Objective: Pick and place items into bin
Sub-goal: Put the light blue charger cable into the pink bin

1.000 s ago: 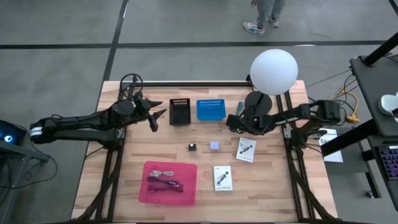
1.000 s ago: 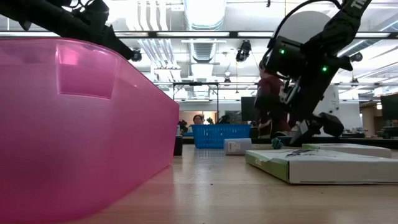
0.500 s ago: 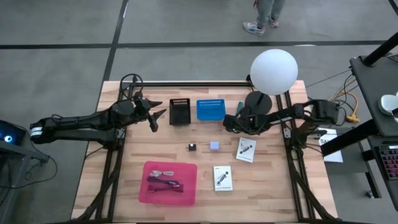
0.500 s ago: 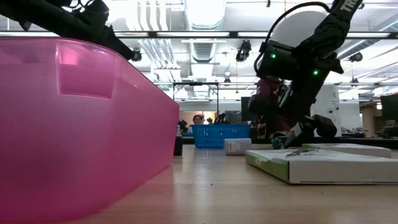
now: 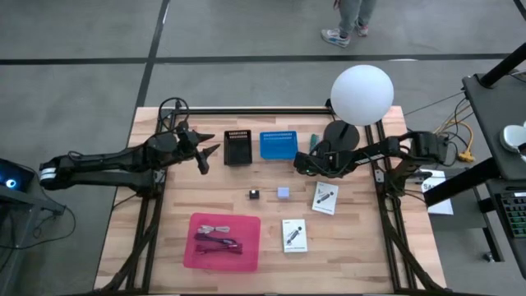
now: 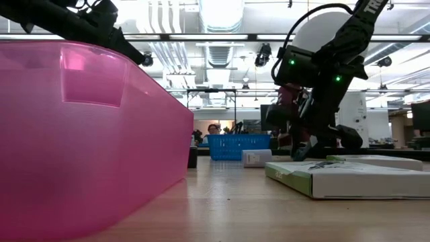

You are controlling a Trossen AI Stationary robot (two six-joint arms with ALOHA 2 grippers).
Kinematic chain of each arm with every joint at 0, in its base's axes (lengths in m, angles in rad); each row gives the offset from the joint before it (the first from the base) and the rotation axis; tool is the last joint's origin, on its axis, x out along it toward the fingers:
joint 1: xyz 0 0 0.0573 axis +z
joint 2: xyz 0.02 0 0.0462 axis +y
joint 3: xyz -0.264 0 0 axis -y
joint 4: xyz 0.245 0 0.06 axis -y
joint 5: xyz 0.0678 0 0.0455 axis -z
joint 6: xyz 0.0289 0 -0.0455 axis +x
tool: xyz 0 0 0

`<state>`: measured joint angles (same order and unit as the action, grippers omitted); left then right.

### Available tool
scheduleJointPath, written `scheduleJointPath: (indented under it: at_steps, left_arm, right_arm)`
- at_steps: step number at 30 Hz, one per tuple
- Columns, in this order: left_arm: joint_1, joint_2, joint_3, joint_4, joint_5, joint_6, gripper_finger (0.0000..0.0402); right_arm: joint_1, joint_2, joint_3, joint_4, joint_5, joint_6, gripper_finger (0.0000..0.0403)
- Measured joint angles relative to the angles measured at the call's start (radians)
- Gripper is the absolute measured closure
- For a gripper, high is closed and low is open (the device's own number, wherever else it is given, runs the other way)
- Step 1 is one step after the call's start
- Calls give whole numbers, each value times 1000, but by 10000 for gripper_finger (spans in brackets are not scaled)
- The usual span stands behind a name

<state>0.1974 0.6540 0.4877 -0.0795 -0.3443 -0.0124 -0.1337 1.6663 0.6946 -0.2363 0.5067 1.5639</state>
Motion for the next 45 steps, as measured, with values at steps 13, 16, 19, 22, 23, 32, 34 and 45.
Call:
scheduleJointPath:
  at_steps: [13, 16, 19, 22, 23, 32, 34, 45]
  left_arm:
    - [0, 0, 0, 0, 56, -1, 236]
    - [0, 0, 0, 0, 58, -2, 236]
    - [0, 0, 0, 0, 58, -2, 236]
    - [0, 0, 0, 2, 58, -2, 236]
    - [0, 0, 0, 2, 58, -2, 236]
    - [0, 0, 0, 4, 58, -2, 236]
    - [0, 0, 0, 4, 58, -2, 236]
    - [0, 0, 0, 27, 71, -7, 236]
  right_arm:
    - [0, -9, 0, 8, -25, 4, 383]
    - [5, -24, -2, 6, -38, 3, 384]
    - [11, -50, -3, 5, -40, 0, 384]
    - [21, -83, -3, 7, -32, -18, 385]
    - [25, -93, -3, 6, -32, -22, 385]
    - [57, -222, -1, 8, -3, -42, 386]
    - [63, -260, -1, 7, 21, -57, 386]
    - [89, -443, 1, 170, 63, -531, 386]
